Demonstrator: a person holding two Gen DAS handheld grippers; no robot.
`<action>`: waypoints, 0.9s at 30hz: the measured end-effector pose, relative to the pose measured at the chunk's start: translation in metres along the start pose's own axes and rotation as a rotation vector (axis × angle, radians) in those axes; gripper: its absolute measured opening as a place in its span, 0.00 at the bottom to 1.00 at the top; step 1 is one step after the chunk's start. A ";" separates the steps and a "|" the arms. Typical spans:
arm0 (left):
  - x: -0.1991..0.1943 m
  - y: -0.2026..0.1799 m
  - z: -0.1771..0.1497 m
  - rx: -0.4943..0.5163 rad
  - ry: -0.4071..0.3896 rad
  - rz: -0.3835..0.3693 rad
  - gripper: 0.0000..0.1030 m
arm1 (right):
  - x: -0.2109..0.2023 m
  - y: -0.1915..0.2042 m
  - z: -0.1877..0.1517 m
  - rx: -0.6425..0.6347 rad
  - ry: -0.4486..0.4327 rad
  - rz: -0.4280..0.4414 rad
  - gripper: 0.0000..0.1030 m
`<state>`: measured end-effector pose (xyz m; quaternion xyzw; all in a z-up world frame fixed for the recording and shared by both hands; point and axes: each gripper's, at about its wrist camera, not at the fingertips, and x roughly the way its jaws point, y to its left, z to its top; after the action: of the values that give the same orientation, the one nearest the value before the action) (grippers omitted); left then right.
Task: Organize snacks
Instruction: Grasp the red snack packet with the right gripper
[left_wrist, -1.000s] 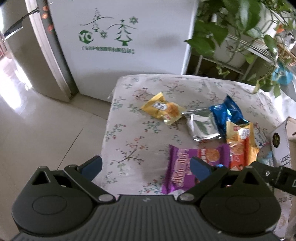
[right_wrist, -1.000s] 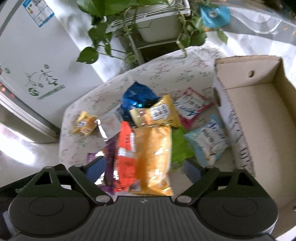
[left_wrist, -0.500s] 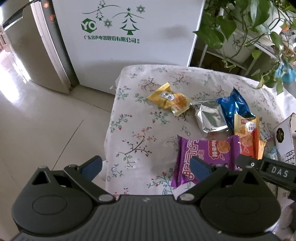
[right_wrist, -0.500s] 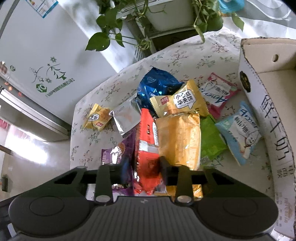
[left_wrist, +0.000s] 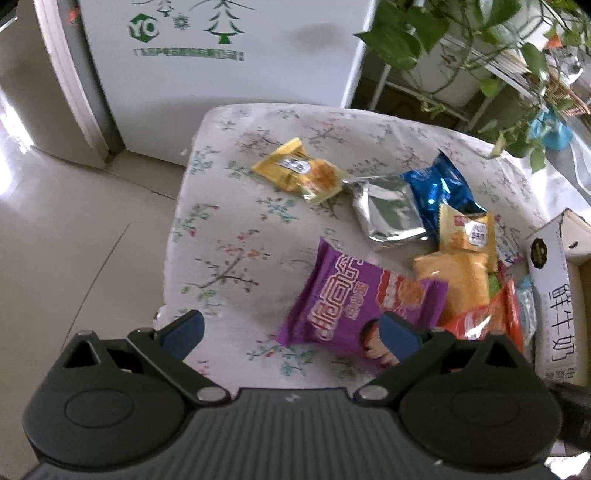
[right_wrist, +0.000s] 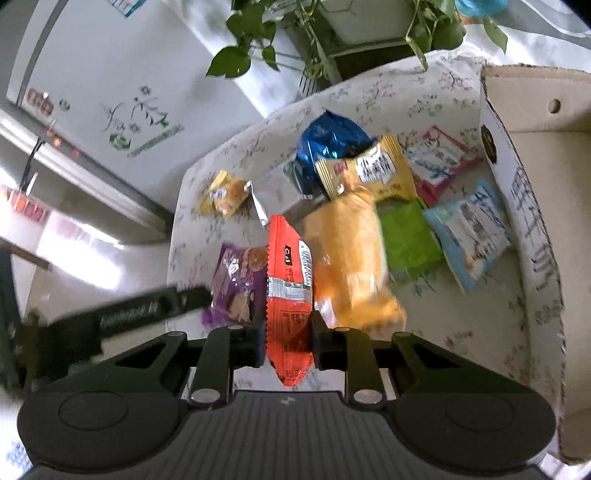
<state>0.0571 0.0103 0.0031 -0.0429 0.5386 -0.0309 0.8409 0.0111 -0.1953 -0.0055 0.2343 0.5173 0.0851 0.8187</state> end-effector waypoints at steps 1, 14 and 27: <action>0.002 -0.004 -0.001 0.014 0.003 -0.006 0.97 | -0.002 -0.002 -0.002 -0.007 0.004 -0.007 0.27; 0.035 -0.044 -0.009 0.179 0.026 0.049 0.98 | -0.008 -0.029 -0.015 0.024 0.084 -0.014 0.49; 0.056 -0.045 -0.013 0.201 0.018 0.039 0.99 | 0.015 -0.020 -0.014 0.025 0.070 -0.049 0.76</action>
<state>0.0683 -0.0407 -0.0486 0.0528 0.5410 -0.0688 0.8366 0.0028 -0.2029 -0.0318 0.2286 0.5522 0.0668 0.7989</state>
